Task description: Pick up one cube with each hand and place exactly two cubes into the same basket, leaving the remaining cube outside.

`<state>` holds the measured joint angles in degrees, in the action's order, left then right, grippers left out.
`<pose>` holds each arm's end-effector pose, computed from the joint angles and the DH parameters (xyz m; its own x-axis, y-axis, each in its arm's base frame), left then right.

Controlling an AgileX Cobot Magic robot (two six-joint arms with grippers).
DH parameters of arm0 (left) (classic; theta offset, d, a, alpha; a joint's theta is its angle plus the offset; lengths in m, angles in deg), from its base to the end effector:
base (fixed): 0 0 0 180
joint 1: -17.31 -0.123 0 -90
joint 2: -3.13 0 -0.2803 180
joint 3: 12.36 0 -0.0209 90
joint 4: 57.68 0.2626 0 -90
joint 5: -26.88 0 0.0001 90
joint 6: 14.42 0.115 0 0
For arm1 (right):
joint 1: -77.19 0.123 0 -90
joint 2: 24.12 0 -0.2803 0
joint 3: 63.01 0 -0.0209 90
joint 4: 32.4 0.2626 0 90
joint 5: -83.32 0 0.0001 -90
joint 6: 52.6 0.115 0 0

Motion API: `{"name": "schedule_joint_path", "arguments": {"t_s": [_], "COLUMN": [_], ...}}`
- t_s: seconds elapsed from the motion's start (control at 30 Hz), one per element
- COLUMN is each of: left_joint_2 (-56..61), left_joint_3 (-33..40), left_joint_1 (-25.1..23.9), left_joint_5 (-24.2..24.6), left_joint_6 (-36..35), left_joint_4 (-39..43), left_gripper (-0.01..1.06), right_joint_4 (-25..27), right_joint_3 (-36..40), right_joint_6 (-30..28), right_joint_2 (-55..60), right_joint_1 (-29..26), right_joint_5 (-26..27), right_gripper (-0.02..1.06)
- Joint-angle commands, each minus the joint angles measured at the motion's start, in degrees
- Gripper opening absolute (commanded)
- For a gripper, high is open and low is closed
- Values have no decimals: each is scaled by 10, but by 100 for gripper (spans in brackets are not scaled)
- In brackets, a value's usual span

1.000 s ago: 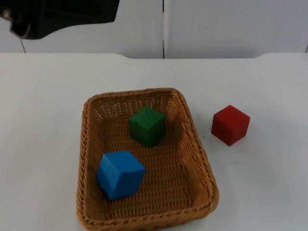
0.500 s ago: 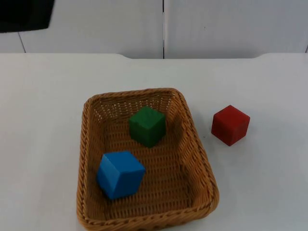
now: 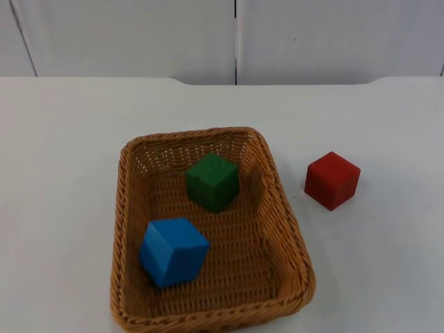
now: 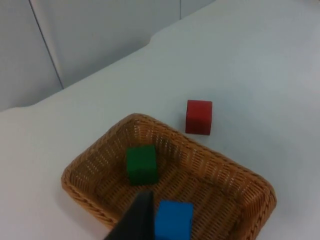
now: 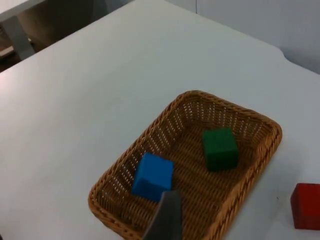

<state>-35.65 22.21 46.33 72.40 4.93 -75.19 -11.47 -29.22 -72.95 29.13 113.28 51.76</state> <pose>0.0988 -0.0831 0.3419 -0.3243 0.3138 -0.8924 0.6841 0.7293 0.0079 0.1442 0.1318 0.3309 -0.3365 -0.2941 -0.8946 -0.7275 0.6844 0.0487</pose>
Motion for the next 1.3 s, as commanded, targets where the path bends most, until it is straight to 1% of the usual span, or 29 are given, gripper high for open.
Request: {"name": "schedule_joint_path", "arguments": {"t_s": [0.0, 0.17, 0.2, 0.37, 0.47, 0.53, 0.6, 0.7, 0.8, 0.9, 1.0, 1.07, 1.27], "left_joint_2": [14, 54, 54, 89, 102, 116, 122, 146, 160, 178, 214, 226, 272], "left_joint_3": [0, 0, 0, 0, 0, 0, 0, 0, 0, 0, 0, 0, 0], "left_joint_1": [2, 2, 2, 2, 2, 2, 2, 2, 2, 2, 2, 2, 2], "left_joint_5": [15, 29, 29, 57, 69, 82, 89, 119, 130, 129, 129, 129, 156], "left_joint_6": [-8, -22, -22, -32, -37, -54, -64, -77, -89, -93, -113, -114, -140], "left_joint_4": [5, 11, 11, 24, 33, 43, 50, 71, 82, 84, 97, 99, 128], "left_gripper": [100, 100, 100, 100, 100, 100, 100, 100, 100, 100, 100, 100, 100], "right_joint_4": [0, 0, 0, 1, 1, 1, 0, 0, 0, -1, -12, -18, -29], "right_joint_3": [17, 46, 46, 51, 51, 51, 51, 51, 51, 51, 51, 53, 76], "right_joint_6": [-3, -3, -3, -3, -3, -3, -3, -3, 0, 1, 2, 4, 14], "right_joint_2": [-33, -105, -105, -158, -175, -191, -199, -222, -240, -253, -268, -276, -304], "right_joint_1": [-1, -1, -1, -1, -1, -1, -1, -1, -1, -1, -1, -1, -1], "right_joint_5": [8, -10, -10, -67, -82, -93, -98, -101, -104, -112, -136, -146, -156], "right_gripper": [74, 74, 74, 74, 74, 74, 74, 74, 74, 74, 74, 74, 74]}}
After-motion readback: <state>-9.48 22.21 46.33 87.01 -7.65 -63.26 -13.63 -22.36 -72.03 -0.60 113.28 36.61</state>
